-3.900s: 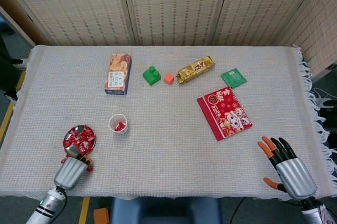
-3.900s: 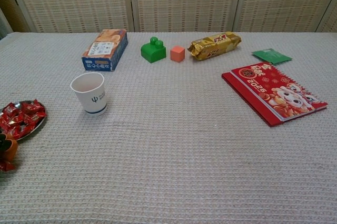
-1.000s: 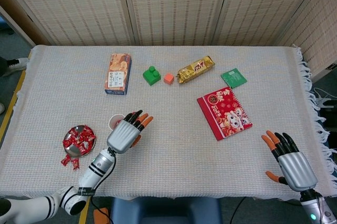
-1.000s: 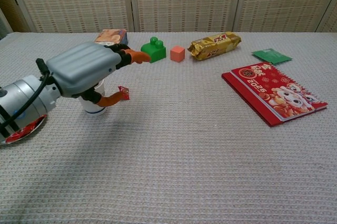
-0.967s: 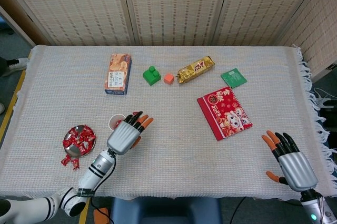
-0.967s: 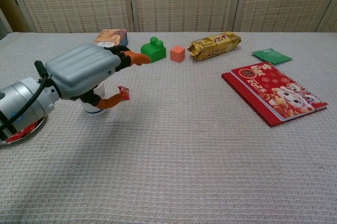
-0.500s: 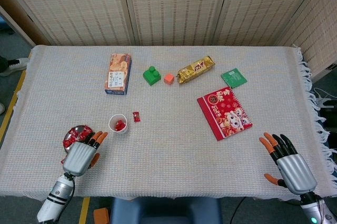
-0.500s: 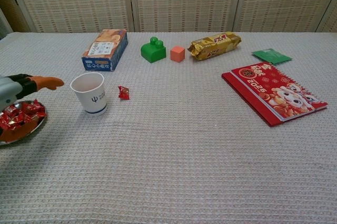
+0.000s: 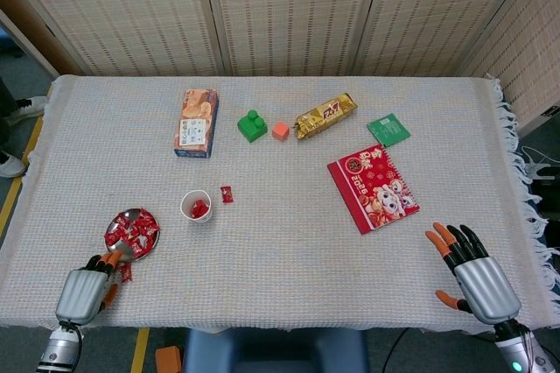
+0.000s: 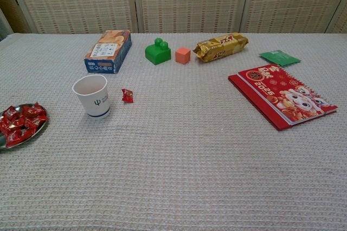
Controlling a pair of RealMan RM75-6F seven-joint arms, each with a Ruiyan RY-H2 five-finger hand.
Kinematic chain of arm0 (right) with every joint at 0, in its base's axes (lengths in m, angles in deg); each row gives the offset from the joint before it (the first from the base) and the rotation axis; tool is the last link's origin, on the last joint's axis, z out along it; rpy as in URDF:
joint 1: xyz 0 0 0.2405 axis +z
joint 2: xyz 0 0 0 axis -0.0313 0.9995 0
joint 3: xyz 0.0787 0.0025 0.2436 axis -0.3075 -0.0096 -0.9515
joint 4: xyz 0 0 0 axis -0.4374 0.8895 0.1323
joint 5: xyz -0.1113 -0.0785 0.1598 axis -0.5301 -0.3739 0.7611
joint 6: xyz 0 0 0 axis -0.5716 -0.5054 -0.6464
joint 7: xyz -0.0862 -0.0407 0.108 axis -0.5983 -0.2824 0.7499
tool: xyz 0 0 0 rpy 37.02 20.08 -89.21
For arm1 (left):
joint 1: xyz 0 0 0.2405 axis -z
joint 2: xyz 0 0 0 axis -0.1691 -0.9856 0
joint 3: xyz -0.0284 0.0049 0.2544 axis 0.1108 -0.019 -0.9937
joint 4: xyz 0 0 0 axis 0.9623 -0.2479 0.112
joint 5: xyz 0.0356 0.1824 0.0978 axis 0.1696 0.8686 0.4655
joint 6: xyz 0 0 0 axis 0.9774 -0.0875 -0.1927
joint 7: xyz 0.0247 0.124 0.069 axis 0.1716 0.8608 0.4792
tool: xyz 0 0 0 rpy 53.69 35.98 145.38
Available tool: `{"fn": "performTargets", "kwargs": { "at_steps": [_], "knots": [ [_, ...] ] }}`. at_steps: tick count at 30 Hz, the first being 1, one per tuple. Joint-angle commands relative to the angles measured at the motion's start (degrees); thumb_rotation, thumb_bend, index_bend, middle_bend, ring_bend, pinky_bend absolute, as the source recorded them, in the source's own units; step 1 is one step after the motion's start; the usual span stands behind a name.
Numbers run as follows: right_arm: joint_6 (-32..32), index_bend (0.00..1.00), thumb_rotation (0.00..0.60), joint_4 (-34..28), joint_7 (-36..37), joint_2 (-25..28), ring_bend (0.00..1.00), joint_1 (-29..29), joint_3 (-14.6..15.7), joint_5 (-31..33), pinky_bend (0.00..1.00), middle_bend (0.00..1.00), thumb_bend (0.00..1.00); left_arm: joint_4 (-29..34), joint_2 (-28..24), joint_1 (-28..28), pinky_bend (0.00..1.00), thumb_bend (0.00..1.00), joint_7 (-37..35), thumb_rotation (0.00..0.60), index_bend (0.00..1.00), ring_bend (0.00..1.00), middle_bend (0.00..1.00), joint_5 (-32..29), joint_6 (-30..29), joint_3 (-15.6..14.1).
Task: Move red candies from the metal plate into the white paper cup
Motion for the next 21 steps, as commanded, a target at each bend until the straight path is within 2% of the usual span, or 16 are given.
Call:
{"fn": "performTargets", "kwargs": {
  "at_steps": [1,11,21],
  "knots": [
    [0.0,0.0,0.6,0.0,0.0,0.0,0.0,0.0,0.0,0.1,0.0,0.0,0.05,-0.8,0.6,-0.7,0.72,0.37,-0.1,0.6,0.16,0.25,0.24,-0.1,0.1,0.2],
    [0.2,0.0,0.6,0.0,-0.2,-0.1,0.0,0.0,-0.1,0.4,0.0,0.0,0.05,-5.6,3.5,-0.8,0.72,0.37,-0.1,0.6,0.16,0.25,0.24,0.0,1.5,2.8],
    [0.5,0.0,0.6,0.0,-0.8,-0.3,0.0,0.1,-0.1,0.8,0.0,0.0,0.05,-6.9,3.9,-1.2,0.79,0.37,-1.1,0.6,0.17,0.34,0.25,0.1,3.1,3.7]
  ]
}}
